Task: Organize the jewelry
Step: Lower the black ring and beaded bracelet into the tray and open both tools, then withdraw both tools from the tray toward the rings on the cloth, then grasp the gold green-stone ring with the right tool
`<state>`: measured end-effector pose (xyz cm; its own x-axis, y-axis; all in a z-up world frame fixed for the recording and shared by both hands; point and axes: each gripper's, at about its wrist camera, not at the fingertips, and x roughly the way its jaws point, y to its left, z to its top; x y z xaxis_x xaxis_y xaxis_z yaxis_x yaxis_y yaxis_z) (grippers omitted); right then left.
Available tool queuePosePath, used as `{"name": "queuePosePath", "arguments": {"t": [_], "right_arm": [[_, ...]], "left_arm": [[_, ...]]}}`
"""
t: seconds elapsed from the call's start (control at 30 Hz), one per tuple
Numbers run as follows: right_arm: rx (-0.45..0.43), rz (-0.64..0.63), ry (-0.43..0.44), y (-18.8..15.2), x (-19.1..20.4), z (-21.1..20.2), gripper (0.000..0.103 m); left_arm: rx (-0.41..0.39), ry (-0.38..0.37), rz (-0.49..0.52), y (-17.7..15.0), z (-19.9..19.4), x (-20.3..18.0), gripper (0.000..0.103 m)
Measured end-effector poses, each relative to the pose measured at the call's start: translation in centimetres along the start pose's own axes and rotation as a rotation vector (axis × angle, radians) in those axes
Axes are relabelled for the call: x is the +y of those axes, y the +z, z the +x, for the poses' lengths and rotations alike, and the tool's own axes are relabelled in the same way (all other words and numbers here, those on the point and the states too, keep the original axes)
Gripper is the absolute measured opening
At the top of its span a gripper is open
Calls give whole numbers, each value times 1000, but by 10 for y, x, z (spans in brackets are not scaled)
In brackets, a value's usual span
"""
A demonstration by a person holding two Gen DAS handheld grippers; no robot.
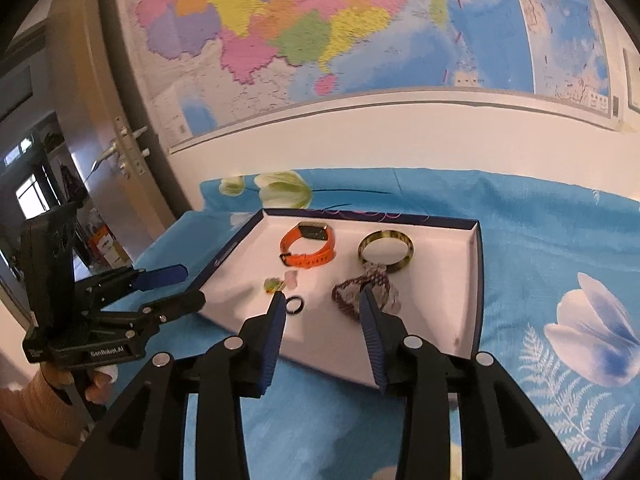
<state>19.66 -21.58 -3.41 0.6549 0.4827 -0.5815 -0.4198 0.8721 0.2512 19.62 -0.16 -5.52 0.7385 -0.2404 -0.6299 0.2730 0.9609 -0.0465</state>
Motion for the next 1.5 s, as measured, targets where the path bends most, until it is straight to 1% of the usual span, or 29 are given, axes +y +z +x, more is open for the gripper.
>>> {"name": "queuePosePath", "arguments": {"t": [0.2, 0.3, 0.4, 0.63, 0.83, 1.1, 1.33, 1.5], "right_arm": [[32, -27, 1, -26, 11, -13, 41], [54, -19, 1, -39, 11, -16, 43], [79, -20, -9, -54, 13, -19, 44], [134, 14, -13, -84, 12, -24, 45], [171, 17, -9, -103, 15, -25, 45], [188, 6, -11, -115, 22, -26, 45], [193, -25, -16, -118, 32, -24, 45], [194, -48, -52, -120, 38, -21, 43]], "left_arm": [[5, 8, 17, -24, -19, -1, 59], [16, 15, 22, -35, -23, -4, 59], [35, 6, 23, -46, -24, -8, 59], [66, 3, 17, -62, -24, -14, 59], [84, -1, 21, -71, -25, -20, 59], [117, -10, 3, -82, -21, -22, 59], [130, -7, -11, -82, -18, -22, 58], [155, -3, -18, -82, -10, -22, 52]]}}
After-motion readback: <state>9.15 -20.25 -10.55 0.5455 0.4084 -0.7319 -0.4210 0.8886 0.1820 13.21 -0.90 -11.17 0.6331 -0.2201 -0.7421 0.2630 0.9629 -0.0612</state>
